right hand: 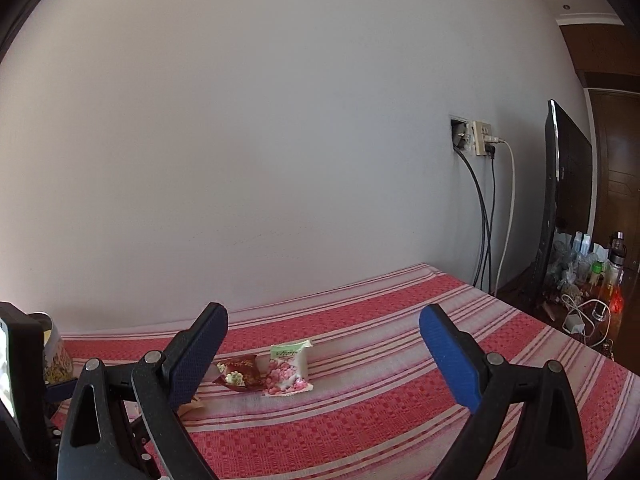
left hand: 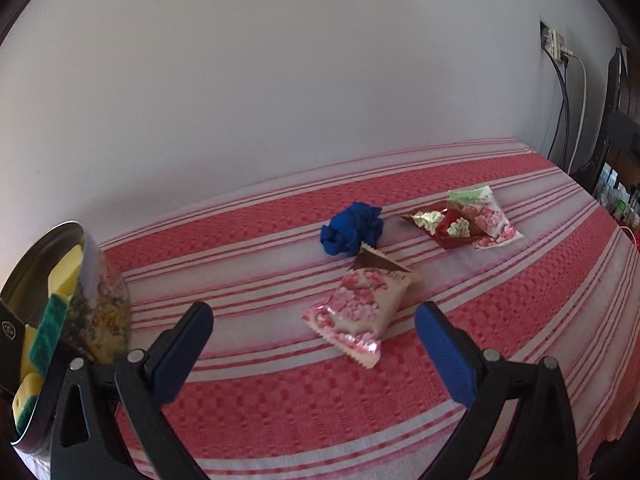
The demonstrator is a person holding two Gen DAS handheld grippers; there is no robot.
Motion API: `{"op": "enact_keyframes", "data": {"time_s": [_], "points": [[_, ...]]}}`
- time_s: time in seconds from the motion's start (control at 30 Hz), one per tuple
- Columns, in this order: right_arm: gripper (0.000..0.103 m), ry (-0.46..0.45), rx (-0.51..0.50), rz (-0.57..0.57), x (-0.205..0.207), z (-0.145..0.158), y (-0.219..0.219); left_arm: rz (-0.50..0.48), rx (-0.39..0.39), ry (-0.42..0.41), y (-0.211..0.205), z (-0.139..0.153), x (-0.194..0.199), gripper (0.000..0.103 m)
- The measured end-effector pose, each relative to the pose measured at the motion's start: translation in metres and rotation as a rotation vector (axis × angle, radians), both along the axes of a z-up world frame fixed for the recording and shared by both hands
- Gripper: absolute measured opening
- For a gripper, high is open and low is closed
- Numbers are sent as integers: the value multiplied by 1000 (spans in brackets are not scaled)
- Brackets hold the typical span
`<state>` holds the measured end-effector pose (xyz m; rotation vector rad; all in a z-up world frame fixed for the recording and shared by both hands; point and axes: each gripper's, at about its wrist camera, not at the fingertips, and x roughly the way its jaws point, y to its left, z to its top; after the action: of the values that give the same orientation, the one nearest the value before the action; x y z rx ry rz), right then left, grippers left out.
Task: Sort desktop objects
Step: 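Move both tools back over the bed toward the remaining packets, then grasp the pink-flowered packet with the left tool while the right tool grasps the red packet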
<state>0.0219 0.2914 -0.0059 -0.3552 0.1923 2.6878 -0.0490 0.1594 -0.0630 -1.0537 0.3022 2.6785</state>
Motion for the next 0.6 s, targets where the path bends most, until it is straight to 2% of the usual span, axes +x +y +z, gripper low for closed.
{"op": "enact_keyframes", "data": {"time_s": [0.1,0.13,0.17,0.2,0.33,0.4,0.47,0.53,0.6], "points": [[98,-18,-74,-40,-2,0,21,-16,-52,-21,19,-7,-15,102],[98,-20,-108,-53,-1,-1,29,-22,-69,-39,23,-11,-20,98],[98,-18,-141,-65,0,-2,36,-33,-79,-73,27,-15,-25,87],[98,-13,-173,-73,1,-3,43,-43,-75,-108,29,-19,-29,83],[98,-1,-234,-83,6,-3,52,-85,54,-164,19,-18,-34,56],[98,-20,-230,-78,2,-4,53,-81,67,-159,16,-17,-32,40],[98,-42,-221,-66,-3,-8,52,-88,98,-164,10,-16,-30,37],[98,-63,-204,-48,-8,-11,47,-91,166,-171,-1,-15,-25,37],[98,-84,-183,-20,-14,-15,42,-86,201,-148,-12,-11,-15,37]]}}
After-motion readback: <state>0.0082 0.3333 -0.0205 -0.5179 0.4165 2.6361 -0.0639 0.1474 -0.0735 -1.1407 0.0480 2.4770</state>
